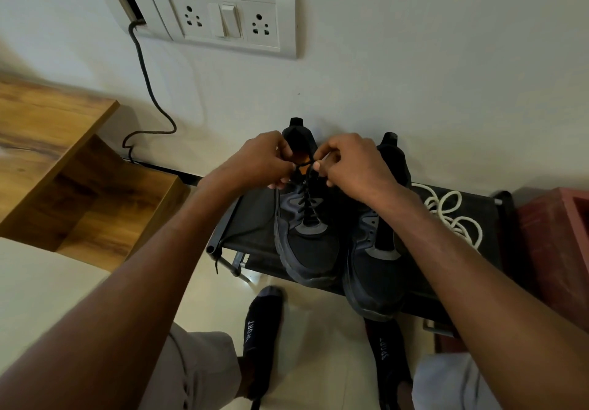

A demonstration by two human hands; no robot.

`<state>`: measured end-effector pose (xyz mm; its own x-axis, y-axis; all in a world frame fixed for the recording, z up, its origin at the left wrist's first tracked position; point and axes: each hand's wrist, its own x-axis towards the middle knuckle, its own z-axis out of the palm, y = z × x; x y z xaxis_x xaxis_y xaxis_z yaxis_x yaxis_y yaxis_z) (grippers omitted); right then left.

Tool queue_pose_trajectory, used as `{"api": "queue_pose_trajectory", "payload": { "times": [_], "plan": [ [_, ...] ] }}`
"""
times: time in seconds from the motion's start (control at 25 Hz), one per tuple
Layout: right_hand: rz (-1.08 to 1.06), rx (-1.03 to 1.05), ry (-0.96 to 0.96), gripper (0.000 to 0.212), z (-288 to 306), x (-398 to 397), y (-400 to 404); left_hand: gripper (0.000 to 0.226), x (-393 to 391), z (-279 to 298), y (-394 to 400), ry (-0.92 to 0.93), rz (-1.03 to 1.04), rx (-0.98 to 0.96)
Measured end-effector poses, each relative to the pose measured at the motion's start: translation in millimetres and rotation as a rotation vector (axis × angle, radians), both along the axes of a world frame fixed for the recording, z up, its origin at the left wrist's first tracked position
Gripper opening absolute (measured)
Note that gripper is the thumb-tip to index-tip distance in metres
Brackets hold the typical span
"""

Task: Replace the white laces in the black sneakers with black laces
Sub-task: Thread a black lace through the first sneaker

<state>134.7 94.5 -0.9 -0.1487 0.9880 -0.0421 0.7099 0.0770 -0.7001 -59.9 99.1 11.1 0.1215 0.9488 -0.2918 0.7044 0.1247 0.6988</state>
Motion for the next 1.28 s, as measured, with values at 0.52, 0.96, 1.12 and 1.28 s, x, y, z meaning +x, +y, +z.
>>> {"api": "queue_pose_trajectory", "payload": {
  "times": [0.52,0.96,1.12,1.28],
  "plan": [
    [-0.092,0.017,-0.241,0.008,-5.2,-1.6,-0.8,0.026,-10.2,-7.1,-3.4,0.347,0.077,0.023],
    [-0.125,-0.567,0.548,0.018,16.5,-1.1,2.7,0.018,3.2,7.7,-3.4,-0.161,0.234,0.058],
    [-0.186,-0.641,0.821,0.021,15.2,-10.8,1.6,0.027,26.0,0.0,-1.6,-0.555,0.383,-0.047],
    [-0.294,-0.723,0.979,0.018,12.7,-13.5,1.6,0.026,28.8,-9.4,2.0,-0.585,0.462,-0.087]
  ]
}}
